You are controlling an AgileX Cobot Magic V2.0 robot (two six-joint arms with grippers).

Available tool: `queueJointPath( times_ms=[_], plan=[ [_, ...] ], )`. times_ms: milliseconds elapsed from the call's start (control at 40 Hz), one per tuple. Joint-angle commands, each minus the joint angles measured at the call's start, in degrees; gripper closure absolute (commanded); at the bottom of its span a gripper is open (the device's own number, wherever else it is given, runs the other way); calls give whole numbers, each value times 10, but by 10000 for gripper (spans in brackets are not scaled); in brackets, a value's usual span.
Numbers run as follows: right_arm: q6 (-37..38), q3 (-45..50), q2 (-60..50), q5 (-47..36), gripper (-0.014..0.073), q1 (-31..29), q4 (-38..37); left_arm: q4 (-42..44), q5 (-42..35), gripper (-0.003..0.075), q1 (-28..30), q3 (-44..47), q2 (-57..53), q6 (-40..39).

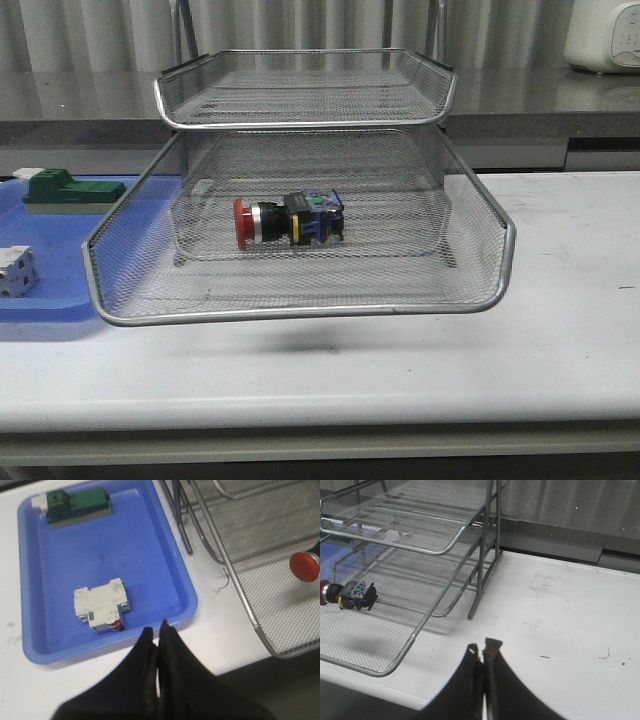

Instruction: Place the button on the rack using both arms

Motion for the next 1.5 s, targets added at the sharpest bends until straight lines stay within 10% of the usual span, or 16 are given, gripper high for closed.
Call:
queueJointPath(
  times_ms=[0,475,1475],
  plan=[
    [1,-14,4,-47,653,0,4,-11,-100,739,1,53,-86,-6],
    [1,-14,4,-47,653,0,4,-11,-200,739,1,231,-383,-6],
    [1,-34,57,-79,653,0,8,-11,-198,739,1,240,-389,-6]
  ],
)
